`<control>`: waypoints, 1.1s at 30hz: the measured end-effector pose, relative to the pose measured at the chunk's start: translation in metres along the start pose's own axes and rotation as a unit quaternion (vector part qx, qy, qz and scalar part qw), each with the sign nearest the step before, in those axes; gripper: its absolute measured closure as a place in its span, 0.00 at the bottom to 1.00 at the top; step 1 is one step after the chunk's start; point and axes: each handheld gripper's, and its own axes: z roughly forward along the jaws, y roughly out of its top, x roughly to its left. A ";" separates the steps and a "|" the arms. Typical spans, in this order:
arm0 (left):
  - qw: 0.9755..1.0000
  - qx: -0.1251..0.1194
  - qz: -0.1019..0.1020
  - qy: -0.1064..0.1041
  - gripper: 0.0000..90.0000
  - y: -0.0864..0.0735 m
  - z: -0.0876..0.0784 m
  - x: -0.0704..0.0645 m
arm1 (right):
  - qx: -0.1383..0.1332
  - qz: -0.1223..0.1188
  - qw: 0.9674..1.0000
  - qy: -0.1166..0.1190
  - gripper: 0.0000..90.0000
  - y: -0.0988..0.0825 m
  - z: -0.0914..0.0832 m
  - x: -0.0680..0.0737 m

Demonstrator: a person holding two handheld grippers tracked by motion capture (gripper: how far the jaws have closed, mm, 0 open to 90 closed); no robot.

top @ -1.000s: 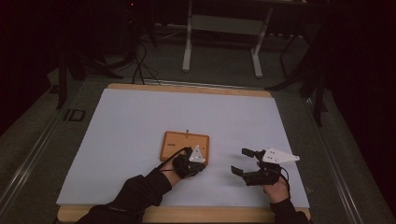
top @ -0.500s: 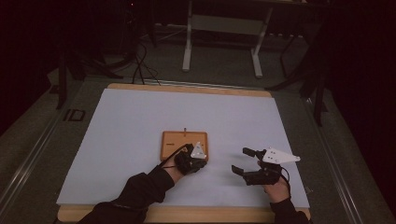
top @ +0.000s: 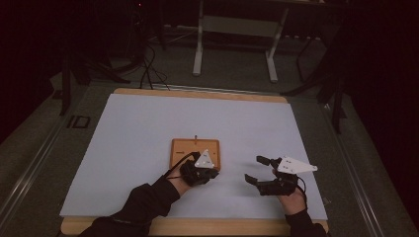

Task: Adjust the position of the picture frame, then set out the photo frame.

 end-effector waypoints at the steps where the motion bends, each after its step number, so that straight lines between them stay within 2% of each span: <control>1: 1.000 -0.004 -0.001 0.001 0.96 0.000 -0.004 -0.001 | 0.000 0.000 1.000 0.000 0.19 0.000 0.000 0.000; 4: 1.000 -0.013 -0.001 0.005 0.96 0.000 -0.017 0.000 | 0.002 -0.002 1.000 0.001 0.19 0.001 0.001 0.000; 8: 1.000 -0.027 -0.006 0.010 0.94 -0.003 -0.034 0.002 | -0.009 0.012 1.000 0.019 0.19 0.001 0.001 -0.001; 12: 0.999 -0.033 -0.009 0.015 0.91 -0.008 -0.047 0.006 | -0.015 0.021 0.999 0.023 0.19 0.002 0.000 -0.002; 15: 0.999 -0.046 -0.018 0.020 0.87 -0.014 -0.062 0.015 | -0.014 0.029 0.999 0.021 0.17 0.003 0.000 -0.003; 17: 0.998 -0.055 -0.021 0.026 0.87 -0.018 -0.069 0.021 | -0.009 0.023 1.000 0.014 0.17 0.003 0.001 -0.001; 18: 0.997 -0.060 -0.028 0.027 0.83 -0.020 -0.072 0.025 | -0.005 0.018 1.000 0.011 0.16 0.004 0.002 0.001; 20: 0.997 -0.064 -0.040 0.033 0.83 -0.024 -0.077 0.033 | -0.005 0.020 1.000 0.014 0.15 0.004 0.003 0.001; 21: 0.996 -0.068 -0.045 0.036 0.83 -0.026 -0.079 0.037 | -0.006 0.021 1.000 0.015 0.15 0.004 0.003 0.002; 22: 0.995 -0.070 -0.052 0.038 0.80 -0.028 -0.081 0.042 | -0.003 0.019 1.000 -0.011 0.15 0.006 0.005 0.005; 26: 0.994 -0.080 -0.066 0.042 0.78 -0.033 -0.084 0.055 | -0.004 0.014 1.000 0.002 0.13 0.008 0.006 0.007; 29: 0.994 -0.077 -0.066 0.042 0.73 -0.035 -0.080 0.066 | -0.005 0.009 1.000 0.007 0.13 0.009 0.008 0.008; 33: 0.994 -0.077 -0.071 0.041 0.73 -0.034 -0.074 0.075 | -0.001 0.002 1.000 0.010 0.13 0.012 0.012 0.010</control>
